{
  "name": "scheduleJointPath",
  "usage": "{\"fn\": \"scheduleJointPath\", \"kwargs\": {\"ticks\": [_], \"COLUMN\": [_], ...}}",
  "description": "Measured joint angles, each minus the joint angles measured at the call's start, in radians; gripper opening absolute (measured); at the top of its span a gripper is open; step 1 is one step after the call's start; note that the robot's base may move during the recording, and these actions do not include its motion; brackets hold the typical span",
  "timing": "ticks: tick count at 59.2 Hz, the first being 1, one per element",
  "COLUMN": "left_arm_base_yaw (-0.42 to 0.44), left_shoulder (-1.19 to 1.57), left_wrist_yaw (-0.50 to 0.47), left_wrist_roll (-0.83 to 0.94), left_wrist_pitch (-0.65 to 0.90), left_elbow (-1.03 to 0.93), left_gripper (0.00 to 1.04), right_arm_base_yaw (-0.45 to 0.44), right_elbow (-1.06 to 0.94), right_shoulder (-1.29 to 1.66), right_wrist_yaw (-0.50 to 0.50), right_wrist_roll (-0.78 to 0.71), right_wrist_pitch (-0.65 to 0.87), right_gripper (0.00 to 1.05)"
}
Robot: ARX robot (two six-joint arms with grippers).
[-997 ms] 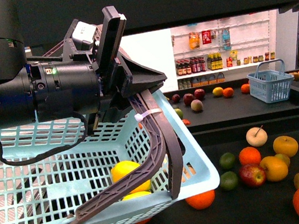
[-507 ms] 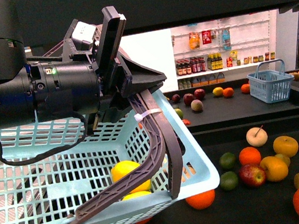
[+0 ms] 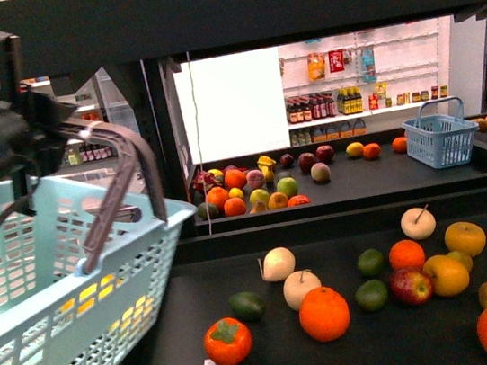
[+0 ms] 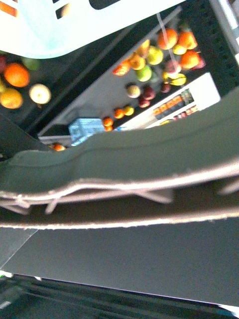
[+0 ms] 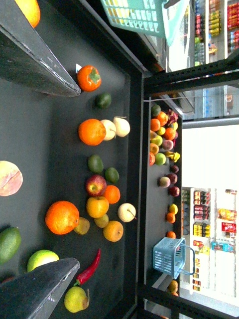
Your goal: Pick lemon from shelf
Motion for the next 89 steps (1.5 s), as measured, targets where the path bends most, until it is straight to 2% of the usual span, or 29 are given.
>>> {"fn": "scheduleJointPath", "kwargs": {"ticks": [8,17,35,53,68,74,77,89], "left_arm_base_yaw": [0.095,0.19,0.322,0.353,0.357,0.36,0.363,0.377], "left_shoulder": [0.04,0.077,0.172,0.238,0.266,0.269,0.272,0.257], "left_wrist_yaw": [-0.013,0.019,0.104,0.124,0.093,0.08,0.073,0.072], "left_wrist_roll": [-0.108,-0.156,-0.22,-0.269,-0.319,-0.311,-0.306,-0.238], "left_wrist_pitch": [0.08,0.148,0.281,0.447,0.459,0.459,0.459,0.417], "left_elbow": [0.032,0.061,0.075,0.029,0.014,0.008,-0.002,-0.046], "left_gripper": [0.08,0.08,0.08,0.08,0.08,0.23,0.35,0.69], "right_arm_base_yaw": [0.0,0.0,0.0,0.0,0.0,0.0,0.0,0.0], "right_elbow": [0.0,0.0,0.0,0.0,0.0,0.0,0.0,0.0], "right_shoulder": [0.0,0.0,0.0,0.0,0.0,0.0,0.0,0.0], "right_wrist_yaw": [0.0,0.0,0.0,0.0,0.0,0.0,0.0,0.0], "right_wrist_roll": [0.0,0.0,0.0,0.0,0.0,0.0,0.0,0.0], "right_wrist_pitch": [0.0,0.0,0.0,0.0,0.0,0.0,0.0,0.0], "right_gripper": [0.97,0.97,0.97,0.97,0.97,0.97,0.97,0.97]}}
